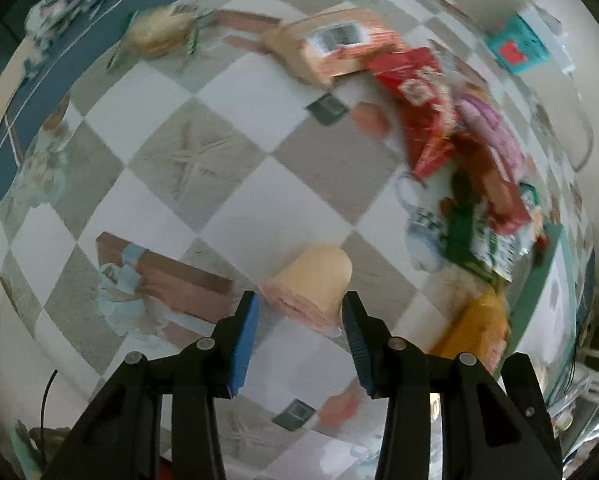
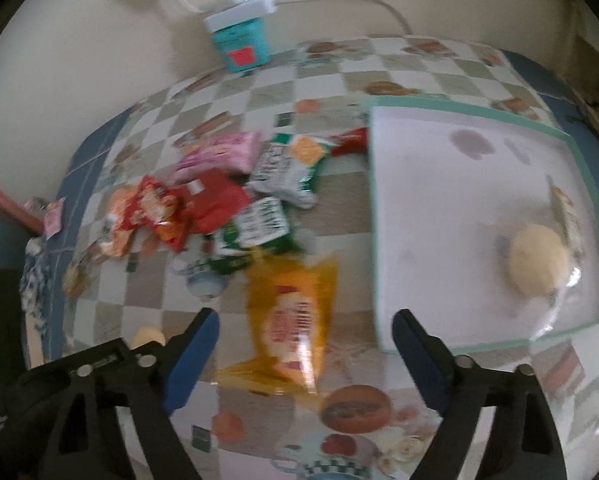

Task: Organize snacks
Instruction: 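Grasp the yellow bread bag with the right tool while the left tool approaches the orange-lidded cup, then grasp the orange-lidded cup with the left tool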

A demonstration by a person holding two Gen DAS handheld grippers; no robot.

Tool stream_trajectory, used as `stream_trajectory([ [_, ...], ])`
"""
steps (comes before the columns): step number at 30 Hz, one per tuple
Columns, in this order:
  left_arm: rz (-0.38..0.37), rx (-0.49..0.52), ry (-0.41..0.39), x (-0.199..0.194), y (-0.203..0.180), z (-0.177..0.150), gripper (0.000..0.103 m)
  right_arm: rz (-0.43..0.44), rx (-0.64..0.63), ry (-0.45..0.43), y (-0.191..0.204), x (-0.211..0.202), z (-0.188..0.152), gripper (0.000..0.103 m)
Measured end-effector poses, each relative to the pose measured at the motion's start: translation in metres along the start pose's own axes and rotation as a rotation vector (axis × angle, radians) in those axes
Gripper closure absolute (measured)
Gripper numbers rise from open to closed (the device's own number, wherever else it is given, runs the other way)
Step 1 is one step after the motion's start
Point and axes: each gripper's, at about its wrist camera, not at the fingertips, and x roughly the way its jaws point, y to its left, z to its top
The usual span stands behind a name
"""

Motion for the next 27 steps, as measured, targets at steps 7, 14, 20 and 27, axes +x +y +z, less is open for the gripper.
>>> stream_trajectory([
  [7, -0.006, 0.002, 0.007, 0.003, 0.012, 0.009, 0.058, 0.016, -0.042, 0.048, 0.009, 0.017, -0.002, 0.035],
  [14, 0.013, 0.025, 0.000, 0.002, -0.005, 0.004, 0.058, 0.011, -0.048, 0.089, 0.004, 0.035, -0.001, 0.042],
  [20, 0.032, 0.043, -0.009, 0.004, -0.019, 0.007, 0.058, 0.022, -0.061, 0.135, 0.005, 0.053, -0.002, 0.049],
  [27, 0.069, 0.070, -0.024, 0.006, -0.033, 0.010, 0.058, -0.048, -0.127, 0.105, 0.012, 0.055, -0.005, 0.055],
])
